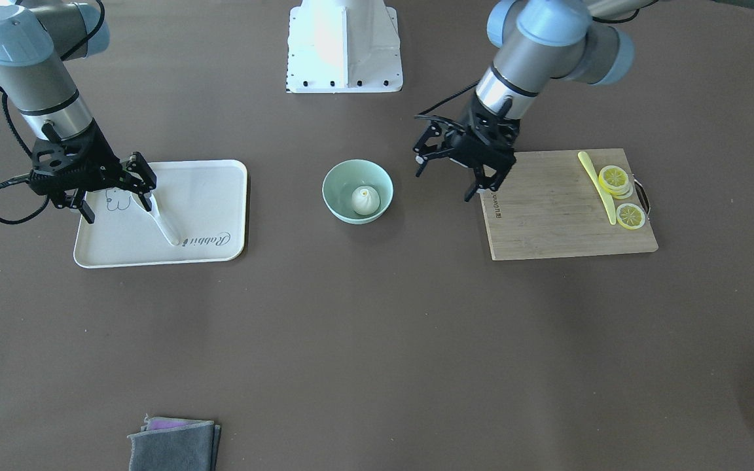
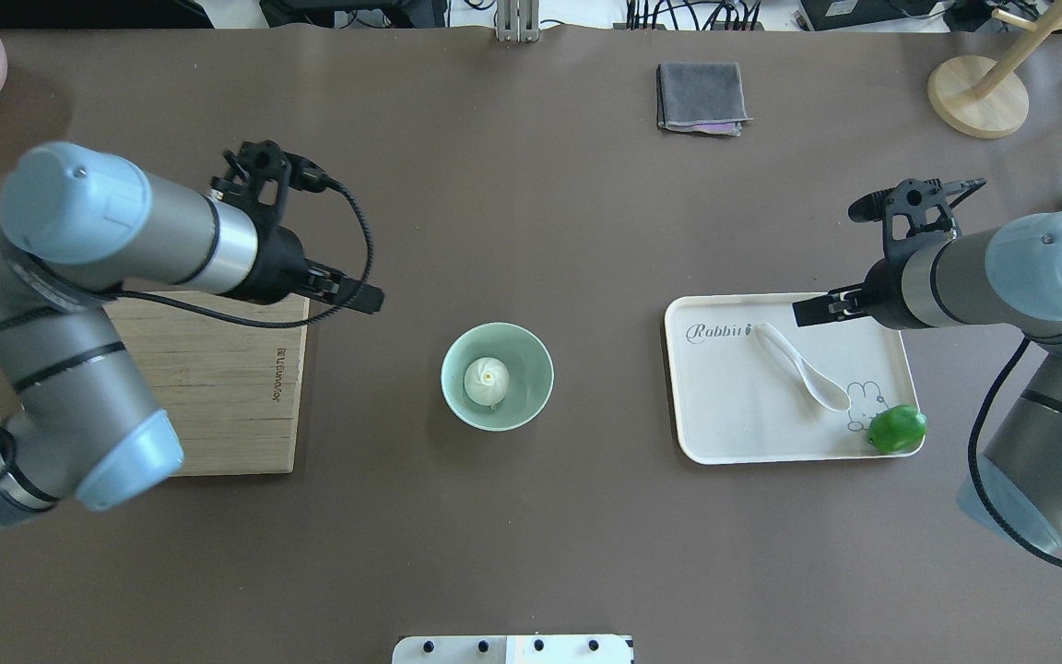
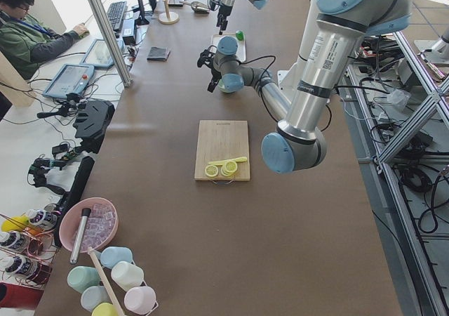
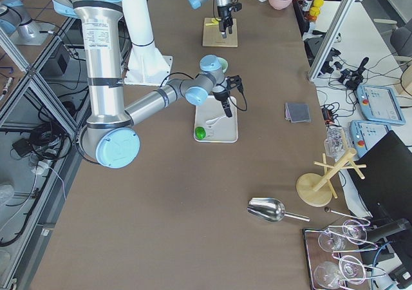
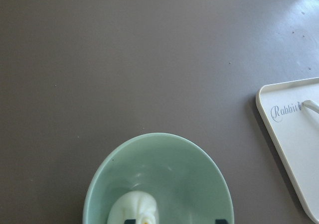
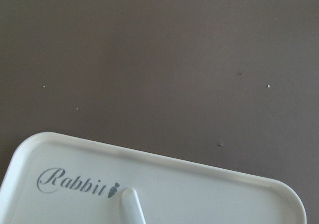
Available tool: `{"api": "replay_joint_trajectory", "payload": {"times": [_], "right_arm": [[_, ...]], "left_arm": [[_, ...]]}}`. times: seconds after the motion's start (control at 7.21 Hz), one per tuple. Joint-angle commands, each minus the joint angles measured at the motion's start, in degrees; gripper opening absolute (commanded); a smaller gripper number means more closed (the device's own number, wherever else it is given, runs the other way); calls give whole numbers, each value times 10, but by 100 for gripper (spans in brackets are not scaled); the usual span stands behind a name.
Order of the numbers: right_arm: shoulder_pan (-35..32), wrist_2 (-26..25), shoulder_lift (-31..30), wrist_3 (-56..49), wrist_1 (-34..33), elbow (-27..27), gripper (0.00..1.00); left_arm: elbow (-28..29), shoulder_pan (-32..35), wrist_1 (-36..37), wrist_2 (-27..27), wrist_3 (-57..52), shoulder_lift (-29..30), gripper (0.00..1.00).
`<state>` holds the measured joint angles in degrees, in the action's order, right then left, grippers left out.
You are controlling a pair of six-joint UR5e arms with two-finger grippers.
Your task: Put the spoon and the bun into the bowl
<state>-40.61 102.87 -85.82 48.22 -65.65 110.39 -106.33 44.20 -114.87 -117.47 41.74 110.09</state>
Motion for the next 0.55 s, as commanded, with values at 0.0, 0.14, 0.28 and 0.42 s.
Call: {"api": "replay_joint_trajectory", "payload": {"times": [0.0,0.14,0.28,0.42], "right_arm": [[29,-21,14,-92,-2,-25,93],[28,-24,16,-173,0,-42,92],[32,-28,16,-194,0,-56,92],[44,-35,16,-194,0,-61,89]], "left_arm": [[14,177,12,-153,-238,-93,99],[16,200,12,-158,-279,-115,99],[15,202,11,-159,-281,-122,99],[13,202,11,-159,-281,-123,99]]}}
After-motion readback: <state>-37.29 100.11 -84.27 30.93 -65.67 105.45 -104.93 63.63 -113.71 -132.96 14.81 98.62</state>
